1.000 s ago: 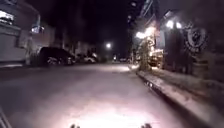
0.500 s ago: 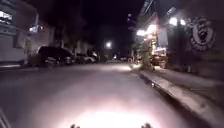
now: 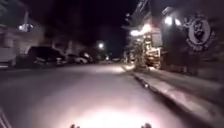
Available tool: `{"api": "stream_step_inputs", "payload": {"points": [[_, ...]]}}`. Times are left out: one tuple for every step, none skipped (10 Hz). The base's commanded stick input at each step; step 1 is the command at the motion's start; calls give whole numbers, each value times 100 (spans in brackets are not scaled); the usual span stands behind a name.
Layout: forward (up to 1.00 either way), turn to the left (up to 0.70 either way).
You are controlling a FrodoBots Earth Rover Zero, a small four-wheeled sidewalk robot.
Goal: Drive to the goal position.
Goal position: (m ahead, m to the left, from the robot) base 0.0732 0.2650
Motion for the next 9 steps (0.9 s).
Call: {"api": "stream_step_inputs", "payload": {"points": [[70,0],[70,0],[70,0],[70,0],[70,0],[70,0],[70,0],[70,0],[70,0]]}}
